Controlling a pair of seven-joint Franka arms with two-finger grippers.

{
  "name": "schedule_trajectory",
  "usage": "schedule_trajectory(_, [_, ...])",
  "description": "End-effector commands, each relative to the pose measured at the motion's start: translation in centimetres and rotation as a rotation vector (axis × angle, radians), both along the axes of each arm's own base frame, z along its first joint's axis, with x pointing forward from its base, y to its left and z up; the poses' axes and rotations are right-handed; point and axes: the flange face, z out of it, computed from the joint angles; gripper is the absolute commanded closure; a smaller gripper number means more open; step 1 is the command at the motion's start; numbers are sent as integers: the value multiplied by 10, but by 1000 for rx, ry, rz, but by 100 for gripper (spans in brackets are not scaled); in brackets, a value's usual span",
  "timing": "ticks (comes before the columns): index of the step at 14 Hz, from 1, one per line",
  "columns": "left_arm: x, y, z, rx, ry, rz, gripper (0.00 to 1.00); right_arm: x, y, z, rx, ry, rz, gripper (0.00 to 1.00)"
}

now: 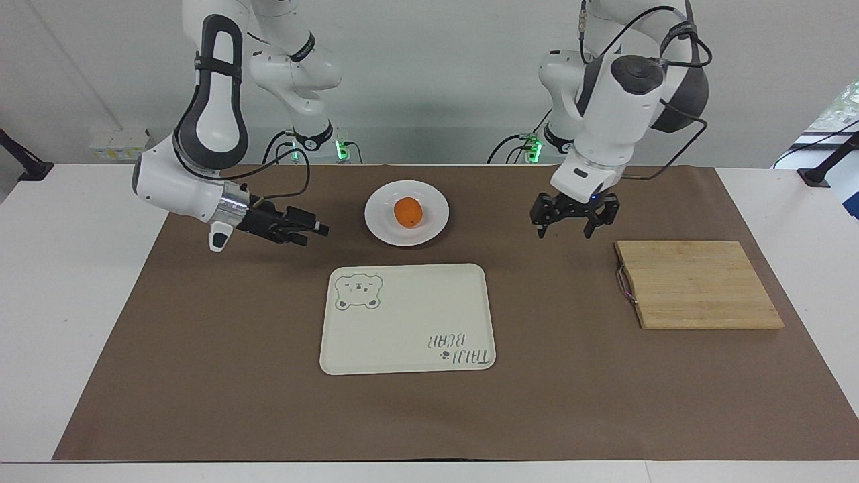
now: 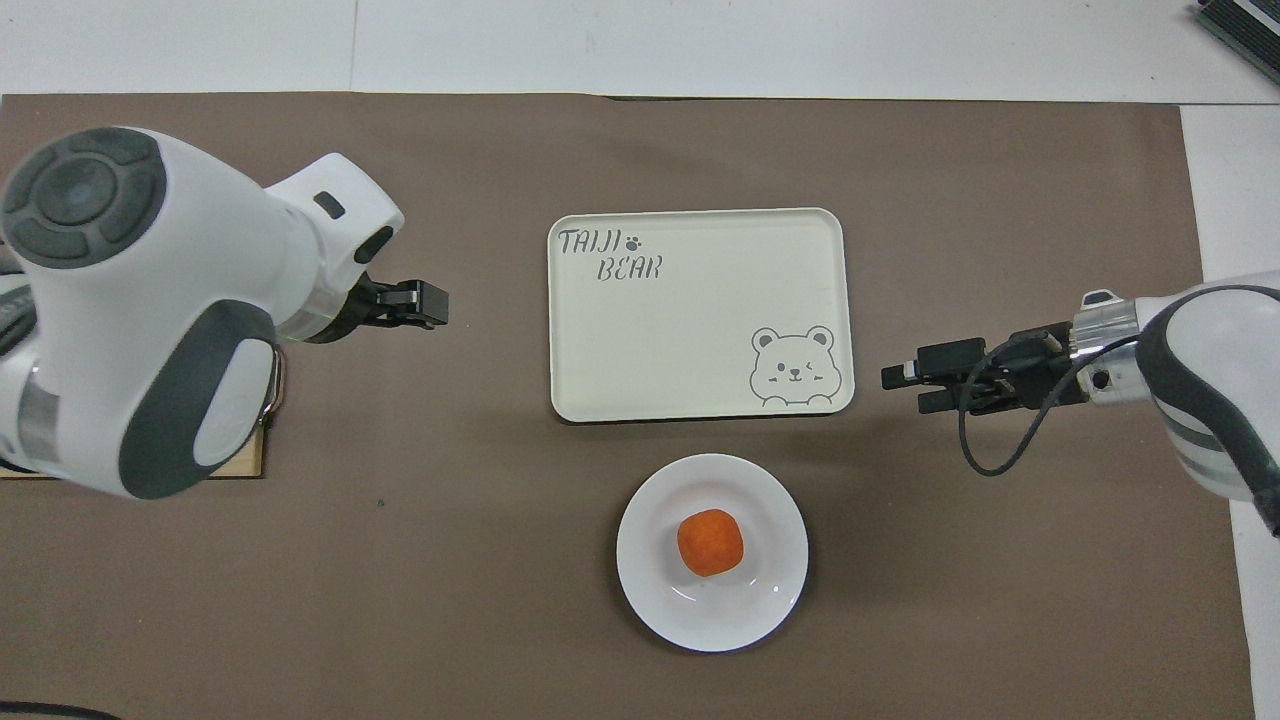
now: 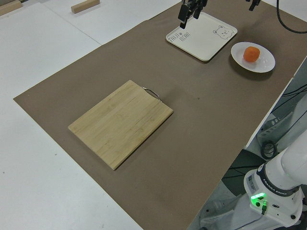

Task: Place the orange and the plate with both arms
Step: 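Withdraw the left gripper to the board while the right gripper approaches the plate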

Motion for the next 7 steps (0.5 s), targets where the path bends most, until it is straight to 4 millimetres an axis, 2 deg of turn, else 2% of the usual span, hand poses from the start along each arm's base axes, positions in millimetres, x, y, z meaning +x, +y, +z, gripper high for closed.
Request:
schedule_trajectory(1, [10,55,13,11,35,-16,0,-15,1,-17,34,5,-4,0])
schedule_trajectory(3, [14,96,16,15,47,3,0,-30,1,-35,83,-11,32,0])
schedule_trajectory(7, [9,157,36,17,37,-2,0,-70,15,-69,145,-48,168,0])
